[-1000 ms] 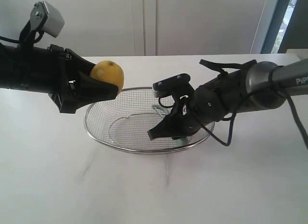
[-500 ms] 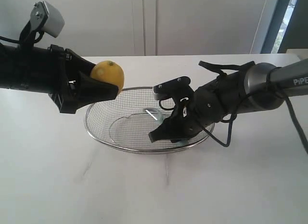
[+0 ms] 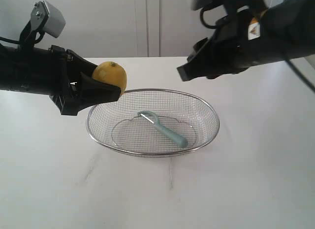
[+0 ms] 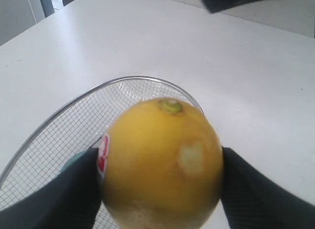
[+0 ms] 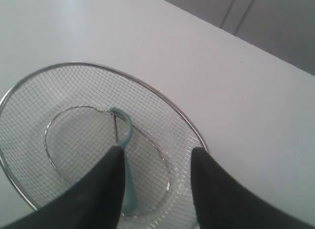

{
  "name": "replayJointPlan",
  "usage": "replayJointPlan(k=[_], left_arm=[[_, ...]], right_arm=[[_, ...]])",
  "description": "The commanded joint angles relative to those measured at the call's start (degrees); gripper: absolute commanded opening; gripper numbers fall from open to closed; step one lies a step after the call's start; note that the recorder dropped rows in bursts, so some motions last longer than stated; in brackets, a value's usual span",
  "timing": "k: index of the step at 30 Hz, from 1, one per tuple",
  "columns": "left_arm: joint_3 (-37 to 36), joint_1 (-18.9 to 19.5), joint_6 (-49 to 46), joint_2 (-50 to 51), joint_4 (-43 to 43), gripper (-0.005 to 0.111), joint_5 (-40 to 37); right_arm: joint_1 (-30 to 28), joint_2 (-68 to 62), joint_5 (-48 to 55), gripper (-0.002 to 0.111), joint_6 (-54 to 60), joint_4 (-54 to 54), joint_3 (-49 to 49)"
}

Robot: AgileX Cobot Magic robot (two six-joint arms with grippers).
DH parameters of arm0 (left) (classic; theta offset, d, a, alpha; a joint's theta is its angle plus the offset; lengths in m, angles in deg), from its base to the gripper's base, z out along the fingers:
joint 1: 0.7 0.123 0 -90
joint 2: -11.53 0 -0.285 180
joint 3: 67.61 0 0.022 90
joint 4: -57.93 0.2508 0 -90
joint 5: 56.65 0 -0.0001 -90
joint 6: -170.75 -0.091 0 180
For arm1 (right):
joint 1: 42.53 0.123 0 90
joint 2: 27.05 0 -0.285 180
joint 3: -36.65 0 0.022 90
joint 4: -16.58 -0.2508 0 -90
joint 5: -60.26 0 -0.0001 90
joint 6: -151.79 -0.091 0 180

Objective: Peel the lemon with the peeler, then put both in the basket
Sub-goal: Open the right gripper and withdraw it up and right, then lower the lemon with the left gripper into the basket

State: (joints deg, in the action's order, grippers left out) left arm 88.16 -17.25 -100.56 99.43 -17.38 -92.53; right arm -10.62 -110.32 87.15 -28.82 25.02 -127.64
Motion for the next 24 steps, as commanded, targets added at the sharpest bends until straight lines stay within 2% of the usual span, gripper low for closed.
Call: replayJointPlan(k=[1,3,5,7,9,11,14,16,18,24], left_arm=[[-0.2,-0.2,0.0,-0.1,-2.1,0.0,-0.8],[-0.2,-0.2,0.0,-0.1,-2.1,0.0,0.0],[-0.2,-0.2,-0.2,-0.1,-2.1,0.0,2.2],[-0.2,-0.2,-0.5,-0.1,-2.4,0.0,5.3],[-0.2,-0.2,-2.8,0.2,-5.1,0.0,8.8],[-0.2,-0.2,-8.9,1.0,-12.9,0.0,11.3],[0.8,-0.2,-23.3,3.2,-24.6,0.0,9.6],[2.0,-0.2,-29.7,5.2,-24.6,0.0,5.5],[3.7,-0.2,-30.1,7.4,-24.6,0.0,3.1],[6.7,-0.2,-30.1,15.0,-24.6,0.0,4.8]], right_arm=[[-0.5,9.0,10.2,0.042,2.1,6.1,0.0],[-0.5,12.8,12.5,0.034,2.1,7.4,0.0],[-0.5,15.5,15.0,0.014,2.1,7.5,0.0],[-0.5,16.9,15.8,0.0,2.1,7.5,0.0],[-0.5,17.8,15.8,0.0,1.9,7.5,0.0],[-0.5,18.7,15.7,0.0,1.9,7.5,0.0],[-0.5,19.4,15.3,0.0,1.9,7.5,0.0],[-0.5,19.4,15.3,0.0,1.9,7.5,0.0],[-0.5,19.4,15.3,0.0,1.9,7.8,0.0],[-0.5,19.4,15.5,0.0,1.9,10.9,0.0]])
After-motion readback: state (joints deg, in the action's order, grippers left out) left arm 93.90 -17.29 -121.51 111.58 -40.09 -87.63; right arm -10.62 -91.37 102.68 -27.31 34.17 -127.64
